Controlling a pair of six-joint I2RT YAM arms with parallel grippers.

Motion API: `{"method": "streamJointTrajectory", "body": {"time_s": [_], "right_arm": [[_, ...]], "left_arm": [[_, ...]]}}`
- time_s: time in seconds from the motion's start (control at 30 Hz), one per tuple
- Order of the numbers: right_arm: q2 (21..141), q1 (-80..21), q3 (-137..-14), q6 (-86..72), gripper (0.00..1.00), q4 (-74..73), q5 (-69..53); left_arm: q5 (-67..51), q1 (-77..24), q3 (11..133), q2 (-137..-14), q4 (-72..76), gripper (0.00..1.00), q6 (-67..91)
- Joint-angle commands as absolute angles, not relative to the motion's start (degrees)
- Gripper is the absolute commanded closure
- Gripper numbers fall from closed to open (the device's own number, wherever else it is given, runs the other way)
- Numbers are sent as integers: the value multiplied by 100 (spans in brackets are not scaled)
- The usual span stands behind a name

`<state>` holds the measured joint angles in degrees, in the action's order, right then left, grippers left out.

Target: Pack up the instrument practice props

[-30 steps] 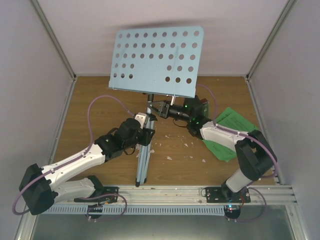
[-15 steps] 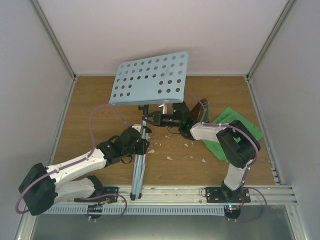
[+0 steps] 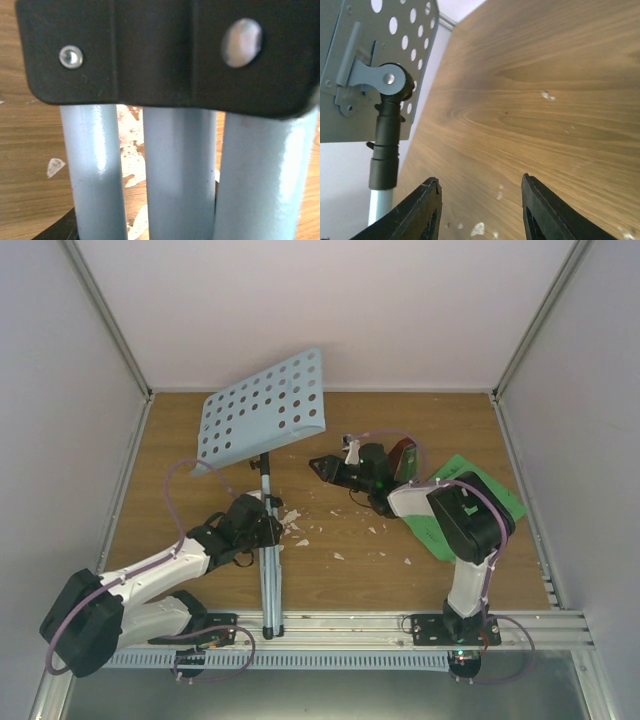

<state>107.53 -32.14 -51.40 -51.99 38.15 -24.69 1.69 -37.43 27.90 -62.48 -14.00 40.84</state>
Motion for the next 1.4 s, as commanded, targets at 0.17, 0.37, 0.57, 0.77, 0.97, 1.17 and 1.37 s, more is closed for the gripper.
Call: {"method": "streamJointTrajectory", "body": {"time_s": [0.17, 0.37, 0.57, 0.77, 0.97, 1.17, 1.37], "right_arm": [[10658, -3230, -4861, -5070, 51, 4021, -2143], [10102, -3234, -4865, -4790, 47, 3803, -2370], [9060, -3235, -4983, -4114, 43, 2924, -2567], [7918, -3237, -4974, -3384, 38, 1887, -2237], [6926, -3239, -4877, -2870, 32, 1173, -1559], [6174, -3220, -4699, -2483, 24, 725, -813], [5738, -3141, -4511, -2270, 19, 418, -382]], "left_arm": [[383, -3702, 2819, -6150, 394, 100, 4226], [840, -3639, 3024, -6470, 69, 100, 4412], [1139, -3630, 3408, -7020, 44, 100, 4827], [1362, -3630, 3978, -7604, -413, 100, 5448], [1450, -3638, 4592, -8366, -921, 100, 6091], [1581, -3783, 5150, -9008, -882, 100, 6411], [1629, -3841, 5741, -9734, -845, 99, 6542]]}}
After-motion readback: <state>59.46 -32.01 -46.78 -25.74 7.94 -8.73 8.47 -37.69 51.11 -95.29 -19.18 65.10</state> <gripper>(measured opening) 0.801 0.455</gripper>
